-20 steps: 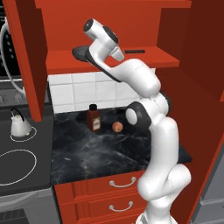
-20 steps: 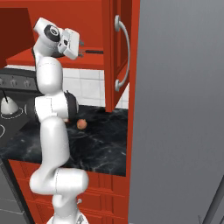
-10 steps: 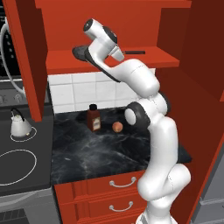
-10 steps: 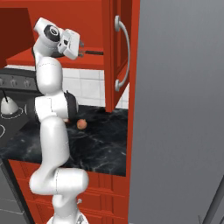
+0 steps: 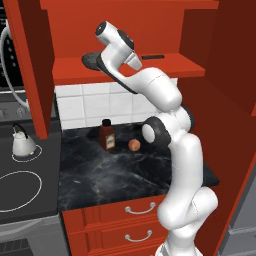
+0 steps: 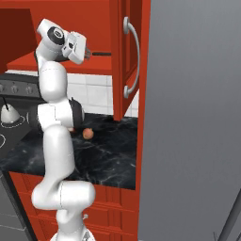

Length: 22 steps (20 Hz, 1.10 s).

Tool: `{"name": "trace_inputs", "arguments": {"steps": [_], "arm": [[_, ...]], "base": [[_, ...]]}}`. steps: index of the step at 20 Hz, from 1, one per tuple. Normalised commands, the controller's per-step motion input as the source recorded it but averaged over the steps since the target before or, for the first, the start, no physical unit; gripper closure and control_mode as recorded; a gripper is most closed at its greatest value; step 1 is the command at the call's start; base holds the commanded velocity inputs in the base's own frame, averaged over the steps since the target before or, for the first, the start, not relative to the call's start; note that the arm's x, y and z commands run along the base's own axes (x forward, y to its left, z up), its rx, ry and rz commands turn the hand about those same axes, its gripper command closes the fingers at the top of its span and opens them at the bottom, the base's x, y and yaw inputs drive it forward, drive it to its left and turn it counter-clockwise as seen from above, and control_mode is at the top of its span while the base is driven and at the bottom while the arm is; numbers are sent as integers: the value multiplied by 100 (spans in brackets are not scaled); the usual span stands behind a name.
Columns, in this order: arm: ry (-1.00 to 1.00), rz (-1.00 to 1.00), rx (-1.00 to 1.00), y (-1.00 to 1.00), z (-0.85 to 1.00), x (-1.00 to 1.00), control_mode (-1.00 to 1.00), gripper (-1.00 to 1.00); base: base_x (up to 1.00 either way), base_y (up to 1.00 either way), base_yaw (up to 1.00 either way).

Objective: Pick the pan from the cabinet and place it on the stove. Then turn on the stove burner for the pan.

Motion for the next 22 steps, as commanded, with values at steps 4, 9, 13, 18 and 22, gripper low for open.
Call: {"name": "trace_inputs", "arguments": {"steps": [4,9,13,18,22], "arm": [[-1,0,0,0,-9,-3,-100,100],[-16,0,0,7,0,-26,-100,100],[-26,-1,0,15,0,-39,-100,100],[-25,-1,0,8,0,-45,-100,100],[-24,-1,0,0,0,-60,-100,100]], "base": [[0,0,0],[0,0,0],[0,0,0],[0,0,0],[0,0,0]]}}
